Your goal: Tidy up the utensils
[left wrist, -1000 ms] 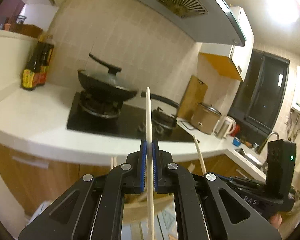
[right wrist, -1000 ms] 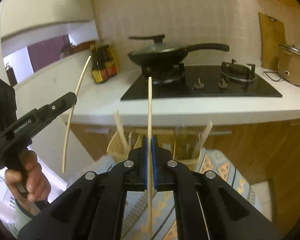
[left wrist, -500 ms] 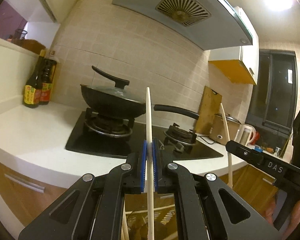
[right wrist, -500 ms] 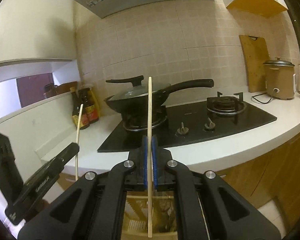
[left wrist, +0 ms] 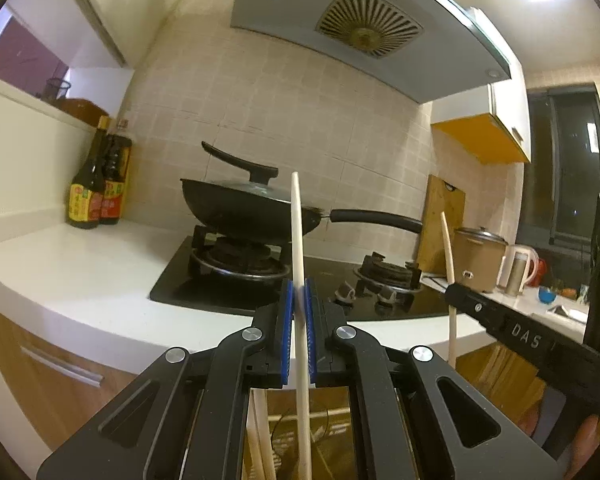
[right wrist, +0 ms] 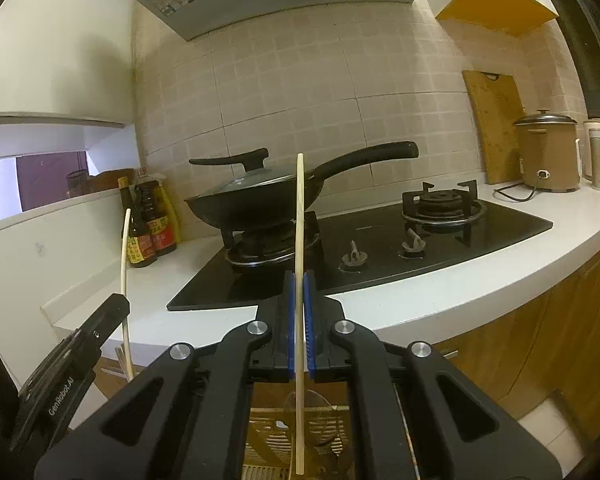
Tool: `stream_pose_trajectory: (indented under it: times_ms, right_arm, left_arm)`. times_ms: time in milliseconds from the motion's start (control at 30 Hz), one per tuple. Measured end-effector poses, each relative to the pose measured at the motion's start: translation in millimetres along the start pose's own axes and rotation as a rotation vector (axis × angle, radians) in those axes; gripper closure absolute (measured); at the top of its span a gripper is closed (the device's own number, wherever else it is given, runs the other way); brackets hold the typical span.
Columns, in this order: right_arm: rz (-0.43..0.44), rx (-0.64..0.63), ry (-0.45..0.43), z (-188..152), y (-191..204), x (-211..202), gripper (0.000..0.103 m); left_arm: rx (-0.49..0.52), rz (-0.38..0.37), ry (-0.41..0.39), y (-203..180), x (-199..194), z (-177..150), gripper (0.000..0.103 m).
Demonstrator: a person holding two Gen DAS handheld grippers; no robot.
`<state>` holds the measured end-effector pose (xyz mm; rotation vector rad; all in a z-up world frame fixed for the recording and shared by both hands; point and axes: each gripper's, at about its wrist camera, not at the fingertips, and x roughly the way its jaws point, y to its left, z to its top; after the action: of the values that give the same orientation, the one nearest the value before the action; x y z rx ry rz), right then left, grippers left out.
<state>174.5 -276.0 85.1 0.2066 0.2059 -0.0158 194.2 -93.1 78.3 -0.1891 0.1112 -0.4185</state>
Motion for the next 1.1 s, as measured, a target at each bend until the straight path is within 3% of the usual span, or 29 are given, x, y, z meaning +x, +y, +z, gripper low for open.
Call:
stream_pose_trajectory:
  times_ms: [167,300,367,433,533,633,733,933,1100]
  right_arm:
    - [0.051,0.006,0.050,-8,-4,-14,0.097]
    - [0.058,-0.014,0.067,-13,-3,-37,0.097]
    - [0.072,-0.022,0.088,-18,-4,-53,0.094]
    - [0.076,-0.033,0.104,-27,-4,-73,0.078]
    - [0.073,-0.056,0.123,-45,-1,-99,0.068]
    - [0.061,-0.071,0.141,-65,3,-120,0.056]
    - [0.039,-0.093,0.160,-84,6,-135,0.052]
    - [-0.091,-0.168,0.127,-120,9,-155,0.031]
    - [-0.136,-0.152,0.074,-139,3,-160,0.026]
  left_arm:
    - [-0.028,-0.023,0.034,7,-11,-7,0.095]
    - [-0.056,-0.021,0.047,14,-32,-9,0.067]
    - [-0.059,-0.025,0.057,17,-48,-10,0.063]
    - [-0.058,-0.027,0.068,18,-64,-12,0.051]
    - [-0.061,-0.030,0.076,19,-91,-18,0.028]
    - [-0.048,-0.016,0.090,17,-116,-28,0.022]
    - [-0.037,0.009,0.106,14,-137,-41,0.017]
    - [-0.024,0.096,0.132,11,-163,-68,0.010]
    - [0.067,0.202,0.120,-1,-172,-90,0.008]
